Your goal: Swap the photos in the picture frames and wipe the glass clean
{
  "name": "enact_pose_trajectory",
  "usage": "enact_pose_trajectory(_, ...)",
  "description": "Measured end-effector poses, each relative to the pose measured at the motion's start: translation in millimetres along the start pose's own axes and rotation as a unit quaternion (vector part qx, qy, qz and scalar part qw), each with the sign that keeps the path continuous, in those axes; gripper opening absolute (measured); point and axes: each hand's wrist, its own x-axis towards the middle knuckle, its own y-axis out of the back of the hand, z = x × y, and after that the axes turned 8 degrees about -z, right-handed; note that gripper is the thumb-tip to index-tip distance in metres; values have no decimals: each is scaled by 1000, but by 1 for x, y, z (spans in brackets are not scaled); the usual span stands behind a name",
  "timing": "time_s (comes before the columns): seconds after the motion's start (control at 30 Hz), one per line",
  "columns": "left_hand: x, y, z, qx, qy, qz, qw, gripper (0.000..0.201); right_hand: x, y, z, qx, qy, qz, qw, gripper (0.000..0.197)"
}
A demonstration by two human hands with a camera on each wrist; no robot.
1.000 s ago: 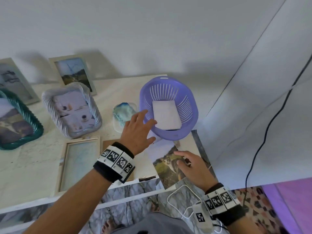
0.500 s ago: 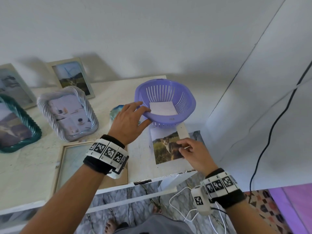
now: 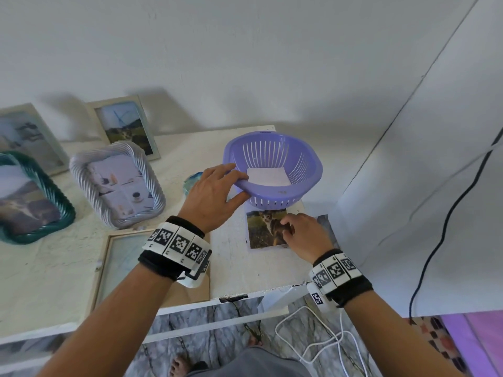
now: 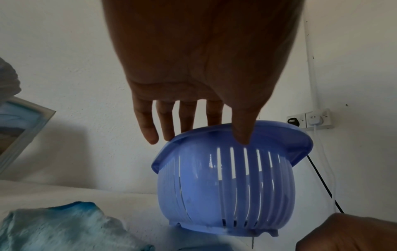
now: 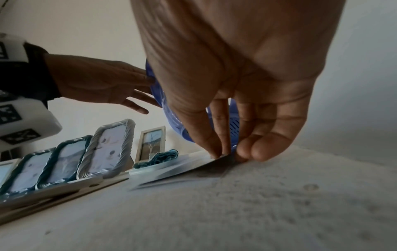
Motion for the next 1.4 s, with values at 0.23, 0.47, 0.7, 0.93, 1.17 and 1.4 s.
enact_pose_trajectory(0.23, -9, -12, -7, 10, -9, 2, 1000, 64, -7, -4, 3, -22, -8, -23, 999, 30)
enact_pose_trajectory(0.47, -27, -41, -10, 31, -23, 28, 999, 39, -22, 7, 30, 74, 14, -5, 997, 23)
enact_pose_trajectory(0.7, -31, -55, -13, 42, -30, 34, 998, 39, -16, 79, 66, 35, -37, 103, 993, 14)
enact_pose_trajectory(0.93, -30, -54, -17, 32, -38, 29, 998, 41, 42, 163, -16, -65, 101, 129, 984, 21)
enact_pose_trajectory(1.17, -30, -56, -21, 37, -52, 31, 998, 40, 135, 138, -97, -218, 94, -87, 968, 45)
enact_pose_trajectory(1.4, -32, -56, -22, 34, -59, 32, 997, 41, 168, 72, -88, -381, 84, -148, 909, 50)
